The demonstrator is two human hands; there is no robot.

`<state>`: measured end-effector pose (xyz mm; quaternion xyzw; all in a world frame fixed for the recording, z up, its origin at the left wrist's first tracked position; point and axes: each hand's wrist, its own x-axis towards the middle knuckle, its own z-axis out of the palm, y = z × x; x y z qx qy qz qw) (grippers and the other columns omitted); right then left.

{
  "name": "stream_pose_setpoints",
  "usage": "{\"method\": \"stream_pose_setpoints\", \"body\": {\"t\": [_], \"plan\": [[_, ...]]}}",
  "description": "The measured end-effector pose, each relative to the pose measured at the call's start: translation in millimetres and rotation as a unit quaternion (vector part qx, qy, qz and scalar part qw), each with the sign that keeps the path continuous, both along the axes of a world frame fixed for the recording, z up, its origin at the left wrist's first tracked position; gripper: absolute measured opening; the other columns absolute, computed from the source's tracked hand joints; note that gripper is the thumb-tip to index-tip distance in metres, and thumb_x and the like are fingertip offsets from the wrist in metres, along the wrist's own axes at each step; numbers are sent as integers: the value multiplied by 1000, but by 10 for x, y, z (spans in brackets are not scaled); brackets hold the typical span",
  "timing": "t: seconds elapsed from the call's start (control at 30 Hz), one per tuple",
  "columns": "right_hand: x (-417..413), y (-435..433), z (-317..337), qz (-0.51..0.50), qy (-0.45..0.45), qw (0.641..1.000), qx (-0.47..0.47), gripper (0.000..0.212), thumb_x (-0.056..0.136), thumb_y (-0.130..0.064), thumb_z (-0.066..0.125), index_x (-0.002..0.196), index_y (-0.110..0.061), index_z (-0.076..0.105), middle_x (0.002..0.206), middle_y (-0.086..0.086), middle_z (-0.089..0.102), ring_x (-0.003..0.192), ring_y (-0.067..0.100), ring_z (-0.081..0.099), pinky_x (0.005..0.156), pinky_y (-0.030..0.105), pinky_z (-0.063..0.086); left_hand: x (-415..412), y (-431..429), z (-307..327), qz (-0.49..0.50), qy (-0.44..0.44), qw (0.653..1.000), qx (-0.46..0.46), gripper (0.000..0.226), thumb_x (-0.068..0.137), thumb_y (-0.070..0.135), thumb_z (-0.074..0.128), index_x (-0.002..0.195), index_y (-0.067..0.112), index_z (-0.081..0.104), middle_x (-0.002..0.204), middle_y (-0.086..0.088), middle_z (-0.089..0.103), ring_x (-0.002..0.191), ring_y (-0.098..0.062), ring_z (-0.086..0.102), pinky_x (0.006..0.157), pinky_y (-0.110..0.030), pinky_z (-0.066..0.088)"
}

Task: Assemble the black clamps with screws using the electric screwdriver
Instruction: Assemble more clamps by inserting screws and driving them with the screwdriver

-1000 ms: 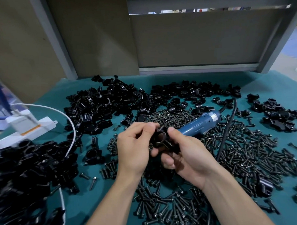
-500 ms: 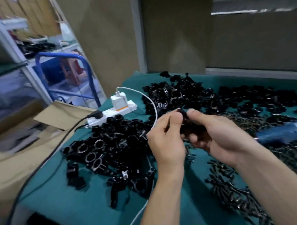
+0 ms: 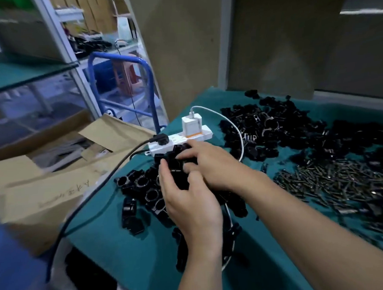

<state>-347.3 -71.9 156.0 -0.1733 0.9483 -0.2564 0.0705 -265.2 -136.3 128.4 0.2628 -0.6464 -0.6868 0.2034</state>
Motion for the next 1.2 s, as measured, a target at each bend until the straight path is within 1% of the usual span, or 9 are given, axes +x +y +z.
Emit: {"method": "stream_pose_setpoints", "body": {"t": [0.13,0.27,0.37,0.47,0.57,0.63,0.83,1.03,1.2], "plan": [[63,81,37,-14,-7,1000,-4,46,99,-28,59,145,-38,58,155,-6,48,135,20,50,107,30,41,-89,-89,-59,9,-15,999,-52,67,92,24,65,157,33,47,168,15,34,155,-8,29,128,-38,24],[188,527,76,-185,62,970,-143,40,87,-26,69,124,-43,70,101,-8,75,59,0,64,51,11,42,-67,-46,-122,-7,59,946,-318,63,88,10,63,150,15,56,172,-5,24,161,-20,11,131,-39,6],[153,1081,75,-301,95,939,-135,35,91,-24,67,122,-40,70,80,-8,76,38,5,54,37,13,35,-45,199,-162,-69,113,907,-400,55,82,9,67,137,10,69,167,-12,31,160,-28,17,131,-44,5],[105,1555,-47,-361,53,929,-54,43,95,-25,67,137,-33,61,63,-5,74,50,3,63,46,23,46,19,593,-165,-140,151,894,-397,49,83,9,66,131,12,73,165,-10,38,159,-23,21,132,-41,5],[1,1976,-242,-366,23,927,76,76,93,-27,70,160,-21,33,151,13,53,140,29,47,110,39,45,81,1109,-163,-247,183,875,-374,51,90,19,55,139,19,67,164,1,41,155,-1,10,130,-26,-4],[-86,2227,-319,-376,20,920,106,90,92,-26,71,165,-21,18,170,13,17,156,37,15,125,46,25,49,1430,-201,-337,162,864,-337,52,96,19,53,147,24,59,167,8,36,150,11,0,126,-18,-6],[-335,2671,-438,-387,-52,911,130,90,92,-34,71,164,-27,18,170,15,12,152,41,25,122,48,30,-242,1851,-328,-342,118,907,-217,40,97,3,53,125,19,77,137,9,67,137,-3,51,108,3,20],[-424,2722,-456,-360,49,922,135,23,87,-14,67,109,-22,66,123,11,55,116,35,59,98,37,51,-393,1997,-491,-372,70,887,-264,42,97,10,58,134,25,71,145,12,61,141,1,43,109,0,13],[-149,2788,-408,-436,132,890,-29,23,88,-10,72,100,-29,79,97,-1,76,92,19,70,86,29,57,-403,2000,-509,-369,57,885,-279,55,98,17,63,151,30,54,155,12,50,147,-4,35,115,-13,15]]}}
